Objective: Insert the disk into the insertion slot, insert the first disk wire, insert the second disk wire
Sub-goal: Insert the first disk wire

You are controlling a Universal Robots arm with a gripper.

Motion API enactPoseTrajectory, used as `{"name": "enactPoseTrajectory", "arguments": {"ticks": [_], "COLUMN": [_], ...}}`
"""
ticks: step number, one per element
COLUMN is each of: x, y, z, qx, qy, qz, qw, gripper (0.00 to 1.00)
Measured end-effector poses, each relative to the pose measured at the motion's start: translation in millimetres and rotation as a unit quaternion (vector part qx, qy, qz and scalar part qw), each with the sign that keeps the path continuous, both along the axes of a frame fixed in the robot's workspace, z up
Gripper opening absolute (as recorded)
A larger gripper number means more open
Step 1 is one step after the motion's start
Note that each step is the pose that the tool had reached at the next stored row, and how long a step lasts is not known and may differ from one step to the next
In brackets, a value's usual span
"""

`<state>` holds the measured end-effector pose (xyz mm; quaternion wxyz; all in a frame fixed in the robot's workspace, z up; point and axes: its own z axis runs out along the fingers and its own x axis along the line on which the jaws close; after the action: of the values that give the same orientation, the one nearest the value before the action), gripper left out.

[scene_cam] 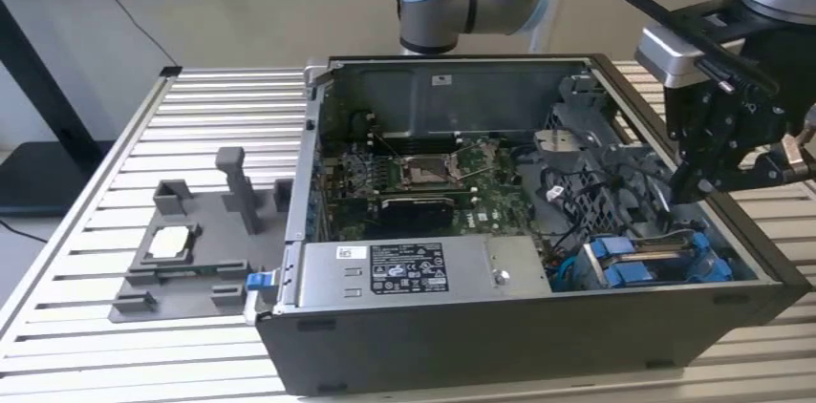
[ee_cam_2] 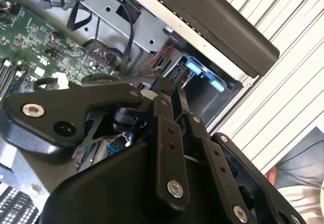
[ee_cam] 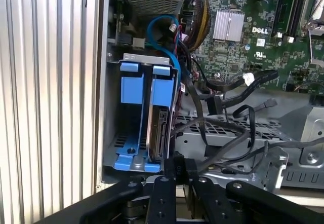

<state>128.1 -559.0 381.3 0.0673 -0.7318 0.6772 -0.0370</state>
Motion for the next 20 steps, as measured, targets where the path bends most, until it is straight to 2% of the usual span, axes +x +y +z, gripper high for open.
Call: {"name": "enactPoseTrajectory", "arguments": {"ticks": [4,8,10,11,13,19,20], "x": [0.3,4.8,7.6,8.7,10.5,13.8,13.9], "y": [0.0,0.0,0.1,0.1,0.1,0.1,0.2], "z": [-2.6,-4.5,-5.2,-5.6,-6.2,-7.7,-8.1], "qx": [-0.0017,-0.0070,-0.0100,-0.0112,-0.0133,-0.0166,-0.0167], "qy": [0.0042,0.0083,0.0116,0.0144,0.0220,0.0535,0.0579], "qz": [-0.017,-0.020,-0.021,-0.021,-0.021,-0.022,-0.023], "qw": [0.99984,0.99973,0.99967,0.99962,0.99945,0.99819,0.99792], "gripper": [0.19,0.19,0.19,0.19,0.19,0.19,0.19]}}
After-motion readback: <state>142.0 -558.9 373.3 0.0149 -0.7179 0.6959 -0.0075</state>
